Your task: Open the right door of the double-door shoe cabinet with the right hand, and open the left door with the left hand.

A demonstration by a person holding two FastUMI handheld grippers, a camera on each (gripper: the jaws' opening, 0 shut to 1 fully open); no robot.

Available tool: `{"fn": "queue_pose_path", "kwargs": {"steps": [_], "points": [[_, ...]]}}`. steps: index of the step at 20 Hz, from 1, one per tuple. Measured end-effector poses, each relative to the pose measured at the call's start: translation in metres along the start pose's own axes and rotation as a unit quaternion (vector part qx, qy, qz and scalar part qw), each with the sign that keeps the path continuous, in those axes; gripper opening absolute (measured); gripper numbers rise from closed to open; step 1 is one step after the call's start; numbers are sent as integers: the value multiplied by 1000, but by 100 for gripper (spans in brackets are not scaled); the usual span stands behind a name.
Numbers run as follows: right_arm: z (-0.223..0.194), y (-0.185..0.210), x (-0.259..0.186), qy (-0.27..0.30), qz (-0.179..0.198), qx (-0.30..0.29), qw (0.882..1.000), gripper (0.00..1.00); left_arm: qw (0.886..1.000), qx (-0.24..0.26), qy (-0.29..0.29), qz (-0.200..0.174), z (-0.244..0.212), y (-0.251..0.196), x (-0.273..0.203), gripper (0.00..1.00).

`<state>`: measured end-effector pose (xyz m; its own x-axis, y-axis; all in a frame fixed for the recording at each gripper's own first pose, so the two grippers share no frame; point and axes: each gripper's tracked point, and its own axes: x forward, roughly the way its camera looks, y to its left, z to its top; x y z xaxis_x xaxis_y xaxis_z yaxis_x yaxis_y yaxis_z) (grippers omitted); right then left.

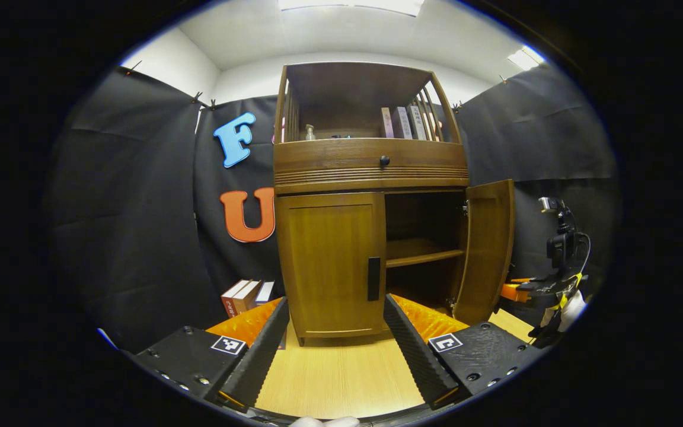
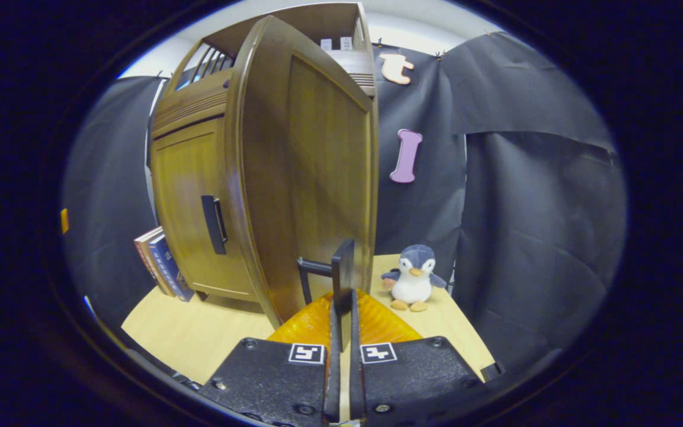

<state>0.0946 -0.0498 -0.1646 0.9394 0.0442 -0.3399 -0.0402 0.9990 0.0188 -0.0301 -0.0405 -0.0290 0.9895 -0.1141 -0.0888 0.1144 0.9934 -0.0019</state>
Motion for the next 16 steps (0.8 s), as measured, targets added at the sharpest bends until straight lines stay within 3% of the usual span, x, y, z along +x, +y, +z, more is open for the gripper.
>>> {"fn": "queue_pose_path", "kwargs": {"steps": [6,16], "points": [[3,-46,4,-2,-32,10,999,4,1000,-3,-4,-19,1,-21,12,96],[7,-97,13,12,63,0,998,4,1000,-14,-4,2,-7,-33,34,96]]}}
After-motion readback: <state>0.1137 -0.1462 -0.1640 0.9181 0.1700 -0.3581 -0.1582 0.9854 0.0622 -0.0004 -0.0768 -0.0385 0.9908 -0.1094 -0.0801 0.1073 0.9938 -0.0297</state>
